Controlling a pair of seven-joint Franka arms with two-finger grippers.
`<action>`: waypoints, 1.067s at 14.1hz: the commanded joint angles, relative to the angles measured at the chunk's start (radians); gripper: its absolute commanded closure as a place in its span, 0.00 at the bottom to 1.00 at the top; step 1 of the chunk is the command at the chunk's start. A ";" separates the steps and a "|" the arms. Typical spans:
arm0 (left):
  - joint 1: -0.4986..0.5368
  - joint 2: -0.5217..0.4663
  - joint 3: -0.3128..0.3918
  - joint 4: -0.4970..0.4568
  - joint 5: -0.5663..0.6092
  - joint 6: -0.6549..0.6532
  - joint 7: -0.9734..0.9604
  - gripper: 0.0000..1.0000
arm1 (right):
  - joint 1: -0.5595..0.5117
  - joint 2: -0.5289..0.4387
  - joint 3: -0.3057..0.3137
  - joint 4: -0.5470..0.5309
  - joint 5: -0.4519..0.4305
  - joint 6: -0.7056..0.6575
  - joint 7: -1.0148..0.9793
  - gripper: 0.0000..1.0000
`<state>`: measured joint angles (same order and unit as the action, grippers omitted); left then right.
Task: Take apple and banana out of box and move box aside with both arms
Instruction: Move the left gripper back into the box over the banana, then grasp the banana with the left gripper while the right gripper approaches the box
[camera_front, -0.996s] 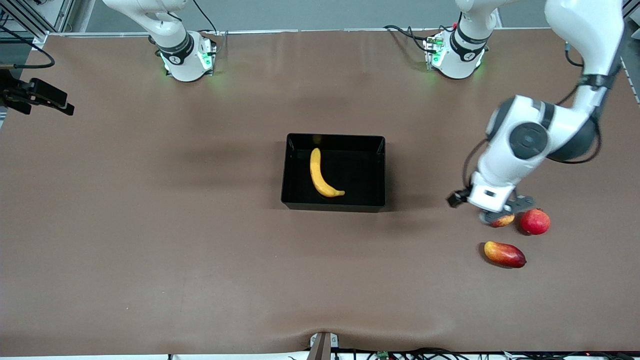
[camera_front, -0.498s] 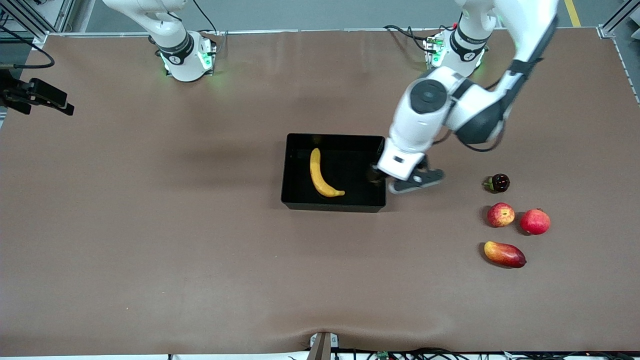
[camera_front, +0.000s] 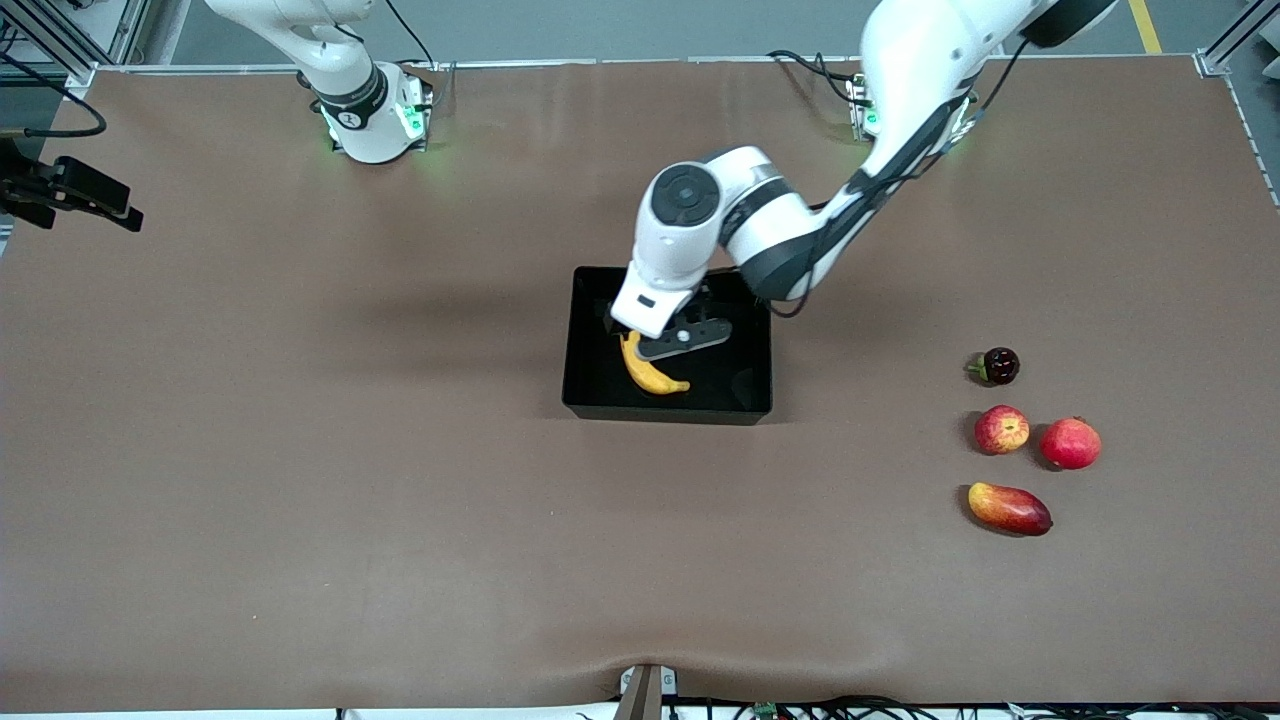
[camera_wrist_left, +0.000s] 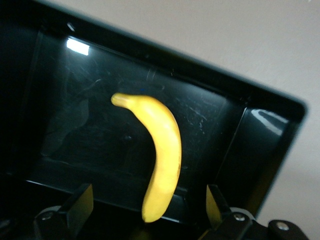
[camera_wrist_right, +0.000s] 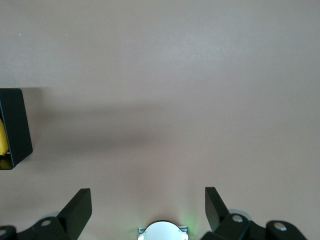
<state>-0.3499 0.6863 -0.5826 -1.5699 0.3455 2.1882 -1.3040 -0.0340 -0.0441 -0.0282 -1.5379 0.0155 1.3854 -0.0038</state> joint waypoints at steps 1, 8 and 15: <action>-0.076 0.088 0.072 0.064 0.018 -0.007 -0.023 0.00 | -0.014 0.018 0.010 0.025 -0.022 -0.009 -0.007 0.00; -0.167 0.193 0.151 0.103 0.018 0.113 -0.044 0.00 | -0.026 0.122 0.007 0.035 -0.065 -0.008 -0.007 0.00; -0.221 0.217 0.201 0.105 0.020 0.148 -0.041 0.50 | -0.026 0.202 0.008 0.061 0.064 -0.005 0.010 0.00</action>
<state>-0.5476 0.8879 -0.3974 -1.4929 0.3458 2.3259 -1.3306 -0.0433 0.1304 -0.0305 -1.4974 0.0058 1.3963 -0.0032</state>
